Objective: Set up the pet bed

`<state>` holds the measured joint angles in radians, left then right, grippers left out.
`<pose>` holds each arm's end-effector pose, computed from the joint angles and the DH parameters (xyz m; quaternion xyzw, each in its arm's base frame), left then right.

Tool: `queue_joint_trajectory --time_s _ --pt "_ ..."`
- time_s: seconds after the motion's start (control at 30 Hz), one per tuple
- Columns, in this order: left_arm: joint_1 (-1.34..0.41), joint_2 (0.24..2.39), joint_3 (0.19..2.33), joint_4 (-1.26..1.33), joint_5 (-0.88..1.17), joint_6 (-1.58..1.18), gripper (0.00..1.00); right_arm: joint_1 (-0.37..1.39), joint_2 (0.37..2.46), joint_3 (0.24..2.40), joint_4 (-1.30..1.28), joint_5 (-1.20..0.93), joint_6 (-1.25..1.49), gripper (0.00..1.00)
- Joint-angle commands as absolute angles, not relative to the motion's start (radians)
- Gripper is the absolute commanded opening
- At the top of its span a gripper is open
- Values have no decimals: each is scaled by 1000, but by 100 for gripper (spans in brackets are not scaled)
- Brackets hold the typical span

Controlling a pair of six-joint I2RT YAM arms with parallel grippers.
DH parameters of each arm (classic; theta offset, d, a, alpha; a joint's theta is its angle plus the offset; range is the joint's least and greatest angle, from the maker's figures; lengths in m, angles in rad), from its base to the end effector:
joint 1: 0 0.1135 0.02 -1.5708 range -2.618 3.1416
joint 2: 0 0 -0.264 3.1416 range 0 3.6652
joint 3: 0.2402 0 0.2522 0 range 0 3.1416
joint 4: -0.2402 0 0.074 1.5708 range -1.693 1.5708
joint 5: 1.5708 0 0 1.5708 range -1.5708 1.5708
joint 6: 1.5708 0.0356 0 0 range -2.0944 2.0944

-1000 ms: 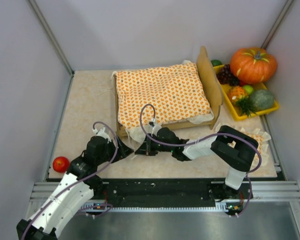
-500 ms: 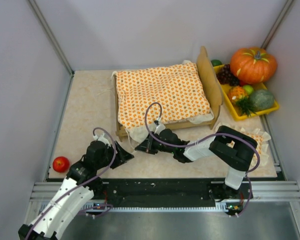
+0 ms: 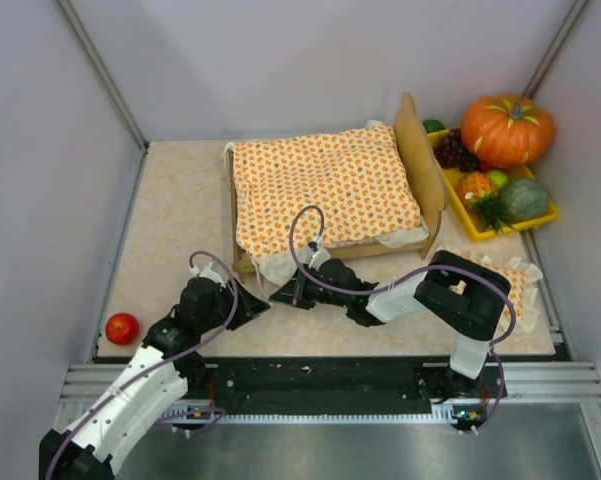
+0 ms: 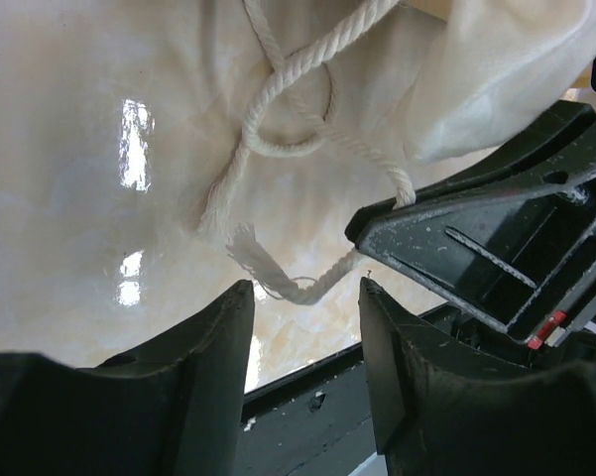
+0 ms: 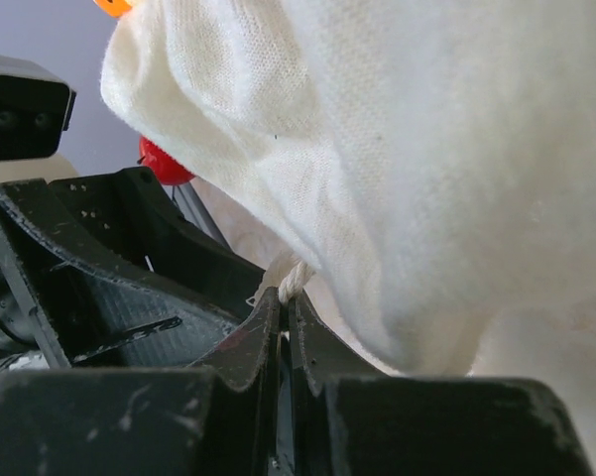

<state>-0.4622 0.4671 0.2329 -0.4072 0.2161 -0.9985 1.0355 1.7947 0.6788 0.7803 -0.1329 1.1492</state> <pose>0.1073 -0.0620 0.1688 -0.1889 0.8698 -0.3690 0.2676 0.1711 0.2977 0.1412 0.0078 0.8143 0.5378 0.2180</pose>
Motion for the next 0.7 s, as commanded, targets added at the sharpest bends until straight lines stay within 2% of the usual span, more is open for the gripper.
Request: queue_joint_trajectory --time_s 0.0,0.2,0.23,0.3,0.33,0.43,0.5,0.53,0.57,0.63,0.67 --pt "-466 506 212 -275 202 -1011 49 1029 1798 686 847 -150 1152 0" --pt "-466 491 190 -259 167 -1023 34 1029 1799 681 848 -153 1152 0" --pt "-466 489 187 -259 166 -1023 27 1029 1799 681 845 -155 1151 0" --pt "-466 492 183 -252 152 -1020 21 1032 1801 680 842 -163 1147 0" --pt "-466 498 181 -250 149 -1017 15 1034 1799 680 838 -164 1146 0" --pt "-466 517 181 -238 140 -1009 12 1037 1796 680 813 -161 1134 0" --pt "-466 526 187 -235 149 -1011 16 1037 1801 678 813 -158 1134 0" --pt "-466 523 189 -232 153 -1011 23 1037 1801 678 813 -158 1135 0" --pt "-466 515 190 -241 156 -1011 40 1038 1805 678 813 -153 1135 0" --pt "-466 482 201 -273 155 -1020 55 1038 1809 687 801 -140 1134 0" --pt "-466 465 201 -302 156 -1022 60 1037 1813 692 799 -138 1132 0"
